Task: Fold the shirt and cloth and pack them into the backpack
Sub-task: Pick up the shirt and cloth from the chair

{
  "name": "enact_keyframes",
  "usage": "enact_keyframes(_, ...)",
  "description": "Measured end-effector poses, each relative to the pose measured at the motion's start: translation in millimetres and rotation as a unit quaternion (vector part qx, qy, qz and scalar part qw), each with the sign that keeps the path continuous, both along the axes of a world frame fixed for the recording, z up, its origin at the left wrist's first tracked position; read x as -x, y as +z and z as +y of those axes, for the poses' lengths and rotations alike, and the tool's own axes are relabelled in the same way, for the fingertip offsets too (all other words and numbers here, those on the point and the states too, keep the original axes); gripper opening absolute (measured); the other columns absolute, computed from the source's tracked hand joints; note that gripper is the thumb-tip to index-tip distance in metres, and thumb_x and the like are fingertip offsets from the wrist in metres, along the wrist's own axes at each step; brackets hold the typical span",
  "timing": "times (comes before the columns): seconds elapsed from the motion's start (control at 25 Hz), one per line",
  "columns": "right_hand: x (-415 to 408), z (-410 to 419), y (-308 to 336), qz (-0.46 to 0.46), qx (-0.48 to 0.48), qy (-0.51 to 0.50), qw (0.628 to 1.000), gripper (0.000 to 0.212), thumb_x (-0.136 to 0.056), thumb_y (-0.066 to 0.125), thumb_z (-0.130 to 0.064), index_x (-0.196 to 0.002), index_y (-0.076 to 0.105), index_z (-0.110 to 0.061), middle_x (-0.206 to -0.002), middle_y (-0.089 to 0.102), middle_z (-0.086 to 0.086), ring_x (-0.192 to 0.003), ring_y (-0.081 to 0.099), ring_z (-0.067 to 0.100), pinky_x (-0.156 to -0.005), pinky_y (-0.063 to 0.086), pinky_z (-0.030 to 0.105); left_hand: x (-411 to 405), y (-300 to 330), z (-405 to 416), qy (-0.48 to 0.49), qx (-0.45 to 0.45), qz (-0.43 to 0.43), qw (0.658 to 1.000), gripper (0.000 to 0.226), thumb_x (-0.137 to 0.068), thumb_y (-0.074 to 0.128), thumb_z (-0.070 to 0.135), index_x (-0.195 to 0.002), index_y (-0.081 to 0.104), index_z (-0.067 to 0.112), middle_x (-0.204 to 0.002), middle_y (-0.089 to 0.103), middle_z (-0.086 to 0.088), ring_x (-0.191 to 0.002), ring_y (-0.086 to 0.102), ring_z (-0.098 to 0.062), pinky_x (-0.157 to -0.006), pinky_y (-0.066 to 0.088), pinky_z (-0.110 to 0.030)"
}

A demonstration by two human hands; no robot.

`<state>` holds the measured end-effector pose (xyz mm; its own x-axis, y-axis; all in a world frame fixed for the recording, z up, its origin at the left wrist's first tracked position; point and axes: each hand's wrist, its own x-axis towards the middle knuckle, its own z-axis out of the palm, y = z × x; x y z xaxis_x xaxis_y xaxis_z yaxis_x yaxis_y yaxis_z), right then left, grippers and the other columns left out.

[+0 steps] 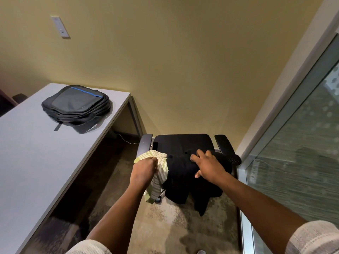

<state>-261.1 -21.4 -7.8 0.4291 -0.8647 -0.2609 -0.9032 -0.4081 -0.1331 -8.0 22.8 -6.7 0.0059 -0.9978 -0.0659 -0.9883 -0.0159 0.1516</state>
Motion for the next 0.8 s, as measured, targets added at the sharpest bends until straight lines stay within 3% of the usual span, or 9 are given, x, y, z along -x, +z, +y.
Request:
enact_keyframes(0.16, 1, -1, 6, -0.043, -0.007, 0.006, 0.999, 0.040, -0.084, 0.074, -0.014, -0.116, 0.051, -0.021, -0.117, 0.045, 0.000, -0.105, 0.047, 0.026, -0.076, 0.041, 0.034, -1, -4, 1, 0.012, 0.003, 0.024, 1.000, 0.008, -0.095, 0.059, 0.021, -0.096, 0.067, 0.021, -0.099, 0.059, 0.008, -0.083, 0.053, -0.013, -0.056, 0.035, -0.028)
enact_keyframes(0.32, -3, -4, 14, -0.077, -0.027, -0.010, 0.997, 0.036, -0.084, 0.073, -0.012, -0.112, 0.054, -0.022, -0.112, 0.051, 0.001, -0.104, 0.054, 0.028, -0.083, 0.047, 0.040, 6, 1, 1, 0.021, -0.009, 0.048, 0.999, 0.012, -0.096, 0.057, 0.026, -0.102, 0.066, 0.025, -0.108, 0.060, 0.010, -0.095, 0.056, -0.017, -0.058, 0.038, -0.032)
enact_keyframes(0.48, -16, -1, 22, -0.138, -0.036, -0.033, 0.989, 0.029, -0.086, 0.071, -0.012, -0.108, 0.054, -0.022, -0.109, 0.053, -0.001, -0.100, 0.055, 0.023, -0.088, 0.046, 0.038, 26, 9, 8, 0.052, -0.022, 0.131, 0.990, 0.005, -0.099, 0.051, 0.025, -0.100, 0.055, 0.023, -0.095, 0.063, 0.003, -0.081, 0.052, -0.017, -0.061, 0.034, -0.033)
enact_keyframes(0.68, -35, -2, 37, -0.203, -0.024, -0.033, 0.978, 0.029, -0.086, 0.072, -0.005, -0.102, 0.056, -0.024, -0.103, 0.054, -0.004, -0.092, 0.055, 0.014, -0.074, 0.039, 0.027, 31, 16, 13, 0.108, 0.004, 0.328, 0.938, 0.008, -0.099, 0.056, 0.021, -0.095, 0.052, 0.015, -0.086, 0.058, 0.004, -0.079, 0.053, -0.014, -0.065, 0.038, -0.030)
enact_keyframes(0.8, -49, -5, 48, -0.231, -0.022, -0.025, 0.972, 0.029, -0.085, 0.074, -0.008, -0.097, 0.054, -0.024, -0.102, 0.055, -0.002, -0.092, 0.054, 0.017, -0.072, 0.043, 0.032, 32, 23, 23, 0.161, 0.038, 0.419, 0.893, 0.006, -0.099, 0.054, 0.017, -0.101, 0.056, 0.012, -0.092, 0.062, 0.001, -0.084, 0.056, -0.015, -0.077, 0.044, -0.034)
